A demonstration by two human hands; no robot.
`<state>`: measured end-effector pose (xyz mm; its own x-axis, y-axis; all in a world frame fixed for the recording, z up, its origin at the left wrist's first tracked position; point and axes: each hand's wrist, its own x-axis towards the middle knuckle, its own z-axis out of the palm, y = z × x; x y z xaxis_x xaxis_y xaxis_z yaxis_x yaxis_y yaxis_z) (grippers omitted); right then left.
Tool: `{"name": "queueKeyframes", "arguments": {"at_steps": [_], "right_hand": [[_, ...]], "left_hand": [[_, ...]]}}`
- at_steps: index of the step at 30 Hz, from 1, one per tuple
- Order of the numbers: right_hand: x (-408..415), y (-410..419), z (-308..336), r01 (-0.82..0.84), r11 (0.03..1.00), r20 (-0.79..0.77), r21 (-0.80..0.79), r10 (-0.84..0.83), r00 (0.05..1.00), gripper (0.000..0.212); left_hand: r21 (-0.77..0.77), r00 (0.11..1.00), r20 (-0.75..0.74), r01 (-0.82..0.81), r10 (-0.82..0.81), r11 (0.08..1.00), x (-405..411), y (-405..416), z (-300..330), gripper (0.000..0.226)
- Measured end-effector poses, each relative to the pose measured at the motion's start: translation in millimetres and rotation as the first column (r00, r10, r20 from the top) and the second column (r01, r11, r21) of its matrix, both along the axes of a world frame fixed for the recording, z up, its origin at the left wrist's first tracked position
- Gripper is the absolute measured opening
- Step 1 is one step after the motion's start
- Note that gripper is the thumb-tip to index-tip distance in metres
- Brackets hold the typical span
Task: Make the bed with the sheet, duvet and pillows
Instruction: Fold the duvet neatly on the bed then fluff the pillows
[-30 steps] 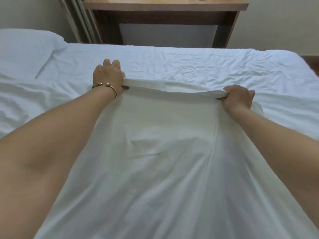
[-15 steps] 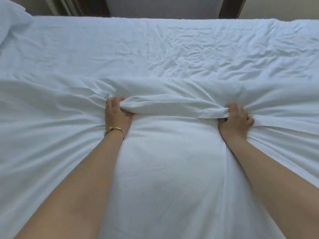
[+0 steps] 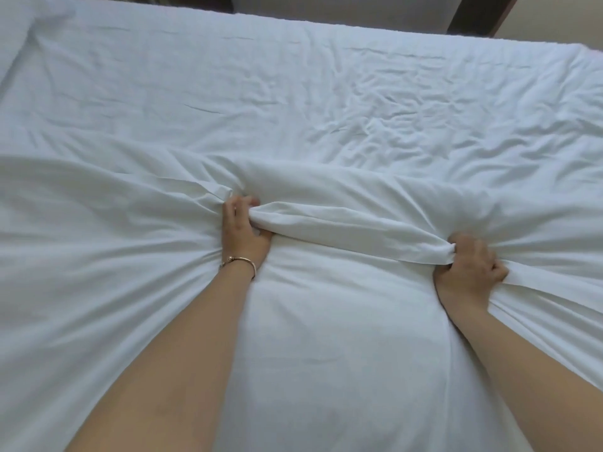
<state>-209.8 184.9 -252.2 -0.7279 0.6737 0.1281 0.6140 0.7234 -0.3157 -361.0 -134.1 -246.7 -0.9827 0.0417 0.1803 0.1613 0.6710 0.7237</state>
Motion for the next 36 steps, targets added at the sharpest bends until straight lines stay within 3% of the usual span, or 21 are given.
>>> {"name": "queueKeyframes", "arguments": {"at_steps": [4, 7, 9, 12, 13, 14, 17, 19, 20, 21, 23, 24, 25, 27, 29, 33, 36], "right_hand": [[-6.6, -9.8, 9.4, 0.019, 0.997, 0.054, -0.073, -0.016, 0.998, 0.047], [-13.4, 0.4, 35.3, 0.029, 0.974, 0.275, -0.225, 0.035, 0.961, 0.033], [-14.9, 5.0, 65.9, 0.05, 0.948, 0.451, -0.314, 0.103, 0.887, 0.025], [-21.9, 11.6, 115.5, -0.068, 0.995, 0.618, -0.069, 0.096, 0.78, 0.01], [-28.4, 13.2, 132.2, -0.046, 0.998, 0.608, -0.046, 0.065, 0.791, 0.005], [-36.9, 14.6, 145.5, 0.029, 0.997, 0.592, -0.072, 0.02, 0.806, 0.014], [-62.4, 20.6, 164.8, 0.293, 0.919, 0.399, -0.263, -0.173, 0.901, 0.03], [-77.6, 16.2, 163.1, 0.354, 0.866, 0.218, -0.353, -0.292, 0.931, 0.019], [-83.6, 10.1, 157.7, 0.344, 0.853, 0.152, -0.393, -0.309, 0.939, 0.007], [-88.0, 3.8, 148.5, 0.3, 0.854, 0.092, -0.424, -0.289, 0.953, 0.017], [-89.8, -15.3, 120.0, 0.156, 0.84, 0.058, -0.52, -0.148, 0.987, 0.079], [-89.7, -24.1, 101.4, 0.09, 0.853, 0.074, -0.514, -0.061, 0.995, 0.096], [-91.3, -32.6, 82.9, 0.02, 0.884, 0.119, -0.466, 0.04, 0.992, 0.097], [-93.6, -43.4, 50.5, -0.062, 0.955, 0.261, -0.29, 0.141, 0.955, 0.075], [-98.0, -47.3, 36.3, -0.056, 0.975, 0.315, -0.214, 0.123, 0.941, 0.059], [-103.5, -41.3, 25.1, 0.011, 0.977, 0.465, -0.211, 0.091, 0.881, 0.053], [-106.3, -42.0, 28.4, 0.07, 0.974, 0.551, -0.215, 0.062, 0.832, 0.051]], "left_hand": [[0.016, 1.0, 0.007, -0.003, 0.003, 1.0, -5.5, -8.3, -7.9, 0.043], [0.015, 0.997, 0.06, 0.049, -0.05, 0.999, -6.5, -9.2, -2.5, 0.044], [0.028, 0.981, 0.167, 0.091, -0.095, 0.995, -3.4, -12.0, 19.3, 0.039], [-0.115, 0.971, 0.222, 0.12, -0.093, 0.986, -13.8, -10.7, 73.5, 0.016], [-0.184, 0.975, 0.21, 0.117, -0.077, 0.976, -23.4, -6.7, 91.4, 0.012], [-0.234, 0.977, 0.201, 0.124, -0.076, 0.964, -35.5, -1.0, 106.7, 0.013], [-0.401, 0.974, 0.189, 0.191, -0.124, 0.896, -68.0, 21.9, 132.4, 0.02], [-0.324, 0.964, 0.213, 0.224, -0.159, 0.919, -78.2, 33.1, 124.3, 0.024], [-0.248, 0.953, 0.253, 0.232, -0.168, 0.941, -78.8, 36.1, 116.5, 0.036], [-0.207, 0.942, 0.284, 0.241, -0.178, 0.948, -77.6, 38.2, 105.0, 0.056], [-0.311, 0.922, 0.321, 0.32, -0.218, 0.895, -69.6, 41.5, 76.4, 0.087], [-0.394, 0.917, 0.319, 0.359, -0.24, 0.846, -64.8, 43.4, 61.4, 0.089], [-0.47, 0.917, 0.308, 0.378, -0.253, 0.797, -60.9, 44.5, 47.1, 0.085], [-0.601, 0.931, 0.257, 0.364, -0.259, 0.711, -58.7, 46.9, 29.3, 0.078], [-0.684, 0.947, 0.206, 0.319, -0.245, 0.656, -62.1, 49.3, 20.6, 0.079], [-0.708, 0.92, 0.319, 0.391, -0.227, 0.588, -69.1, 58.5, 19.3, 0.083], [-0.653, 0.844, 0.422, 0.536, -0.331, 0.535, -72.5, 50.1, 35.6, 0.078]]}}
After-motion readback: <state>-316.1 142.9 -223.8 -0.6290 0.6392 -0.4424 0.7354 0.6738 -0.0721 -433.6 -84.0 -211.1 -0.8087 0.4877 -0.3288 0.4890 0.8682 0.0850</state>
